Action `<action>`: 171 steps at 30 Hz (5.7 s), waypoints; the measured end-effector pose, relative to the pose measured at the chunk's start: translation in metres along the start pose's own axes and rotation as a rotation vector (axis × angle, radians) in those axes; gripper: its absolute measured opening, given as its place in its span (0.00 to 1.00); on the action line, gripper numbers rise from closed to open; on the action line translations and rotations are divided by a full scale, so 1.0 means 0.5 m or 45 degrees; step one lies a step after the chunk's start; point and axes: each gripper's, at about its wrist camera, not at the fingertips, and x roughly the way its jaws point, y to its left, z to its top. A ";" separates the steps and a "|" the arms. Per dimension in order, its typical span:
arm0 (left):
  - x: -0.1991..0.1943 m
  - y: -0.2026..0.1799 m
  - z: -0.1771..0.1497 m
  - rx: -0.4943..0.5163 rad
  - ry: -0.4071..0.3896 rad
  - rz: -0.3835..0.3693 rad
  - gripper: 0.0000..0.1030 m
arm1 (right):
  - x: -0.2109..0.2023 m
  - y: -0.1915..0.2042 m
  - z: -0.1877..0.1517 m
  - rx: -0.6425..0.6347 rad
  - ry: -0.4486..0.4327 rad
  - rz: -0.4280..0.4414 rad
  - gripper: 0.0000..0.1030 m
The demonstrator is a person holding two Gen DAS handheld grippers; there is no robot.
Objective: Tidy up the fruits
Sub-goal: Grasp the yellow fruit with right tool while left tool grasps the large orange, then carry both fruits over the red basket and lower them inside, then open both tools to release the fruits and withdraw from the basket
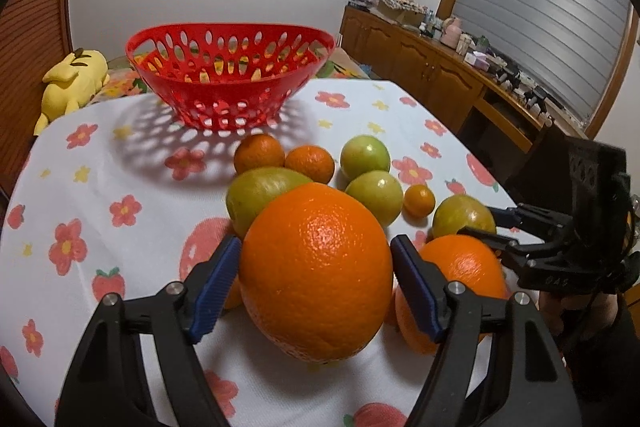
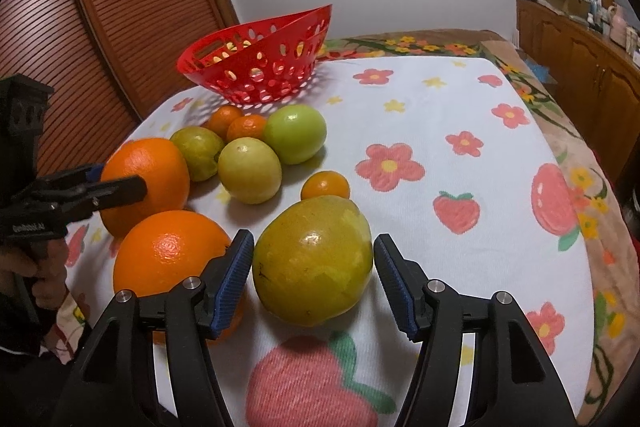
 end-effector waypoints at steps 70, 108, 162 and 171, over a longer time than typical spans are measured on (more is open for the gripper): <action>0.100 0.150 0.306 0.015 -0.069 0.175 0.73 | 0.120 0.093 0.430 -0.376 -0.094 0.122 0.60; 0.102 0.201 0.347 -0.031 -0.119 0.265 0.75 | 0.247 0.084 0.460 -0.454 0.044 0.112 0.60; 0.044 0.216 0.250 -0.079 -0.168 0.234 0.78 | 0.177 0.094 0.473 -0.402 -0.048 0.115 0.61; 0.015 0.202 0.239 -0.074 -0.200 0.221 0.78 | 0.106 0.100 0.471 -0.397 -0.115 0.106 0.61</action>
